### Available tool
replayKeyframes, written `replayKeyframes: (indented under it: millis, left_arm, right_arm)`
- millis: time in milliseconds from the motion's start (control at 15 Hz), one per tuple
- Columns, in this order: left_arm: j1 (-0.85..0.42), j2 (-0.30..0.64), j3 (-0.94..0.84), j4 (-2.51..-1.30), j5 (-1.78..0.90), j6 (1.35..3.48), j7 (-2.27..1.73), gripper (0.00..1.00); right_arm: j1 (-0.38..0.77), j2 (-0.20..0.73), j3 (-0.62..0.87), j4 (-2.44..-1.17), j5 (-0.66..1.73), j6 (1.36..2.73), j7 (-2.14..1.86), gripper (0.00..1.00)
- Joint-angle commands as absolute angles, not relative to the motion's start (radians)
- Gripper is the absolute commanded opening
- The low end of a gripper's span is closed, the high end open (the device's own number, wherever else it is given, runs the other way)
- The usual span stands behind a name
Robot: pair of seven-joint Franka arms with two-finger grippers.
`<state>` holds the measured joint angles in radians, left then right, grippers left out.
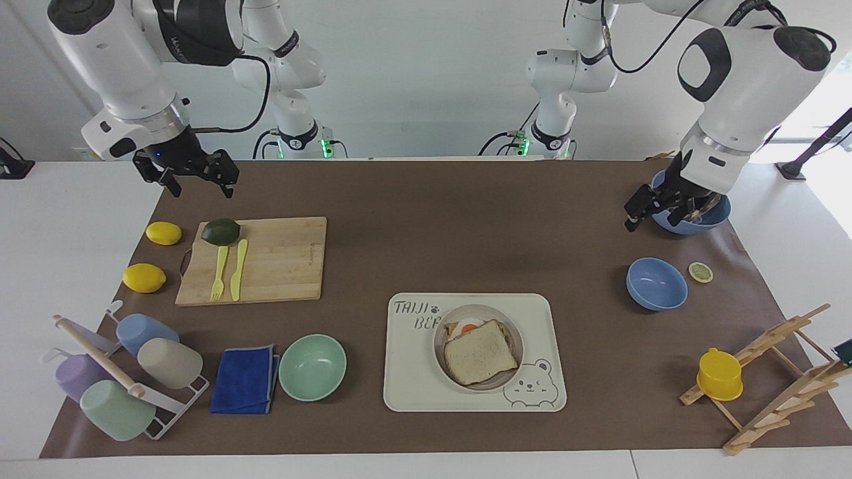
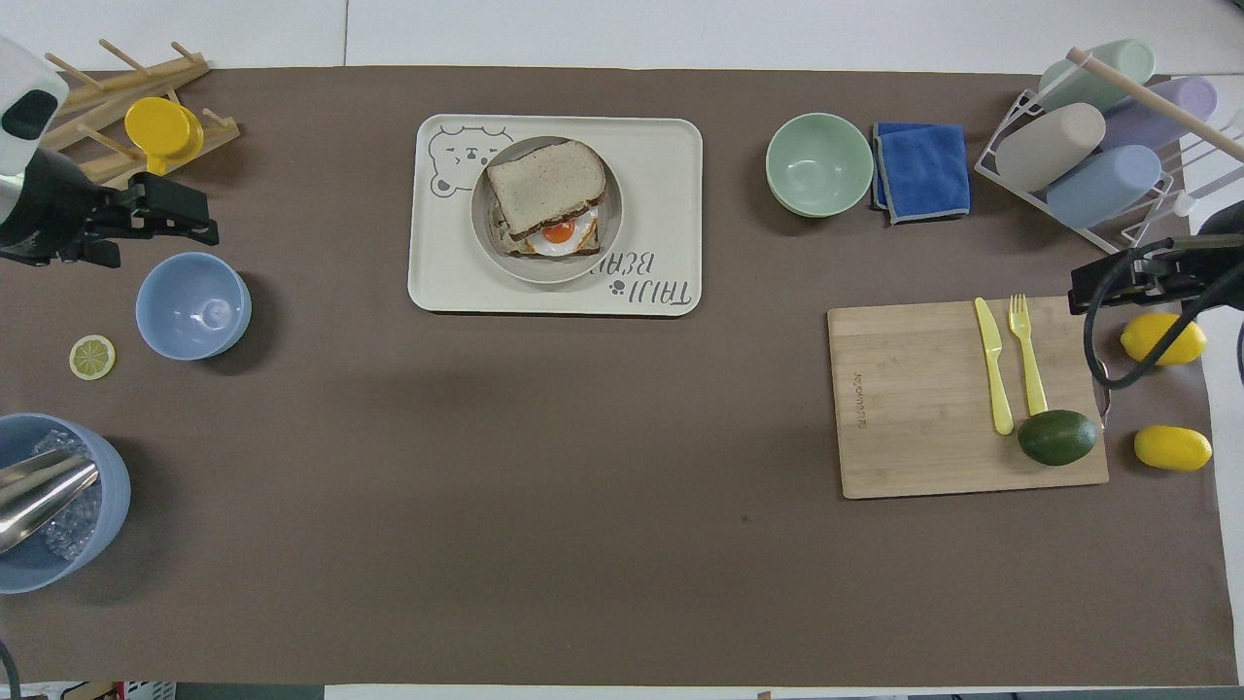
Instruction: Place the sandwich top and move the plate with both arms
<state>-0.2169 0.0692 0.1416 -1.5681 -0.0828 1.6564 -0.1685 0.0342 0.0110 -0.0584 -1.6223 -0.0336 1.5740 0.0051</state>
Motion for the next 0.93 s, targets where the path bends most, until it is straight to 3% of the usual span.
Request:
replayKeyframes:
  millis: [0, 267, 467, 867]
  left_arm:
    - [-0.215, -0.020, 0.129, -1.666, -0.046, 1.628, -0.134, 1.00]
    - [-0.068, -0.080, -0.018, -1.797, -0.043, 1.664, -0.124, 1.00]
    - [-0.038, -0.086, -0.041, -1.856, -0.043, 1.744, -0.089, 1.00]
    - [-0.038, 0.020, -0.048, -1.579, -0.044, 1.490, -0.107, 1.00]
  right_arm:
    - [0.026, -0.008, -0.060, -1.640, -0.005, 1.571, -0.021, 1.00]
    - [0.026, -0.008, -0.060, -1.640, -0.005, 1.571, -0.021, 1.00]
    - [0.026, -0.008, -0.060, -1.640, -0.005, 1.571, -0.021, 1.00]
    - [0.026, -0.008, -0.060, -1.640, -0.005, 1.571, -0.021, 1.00]
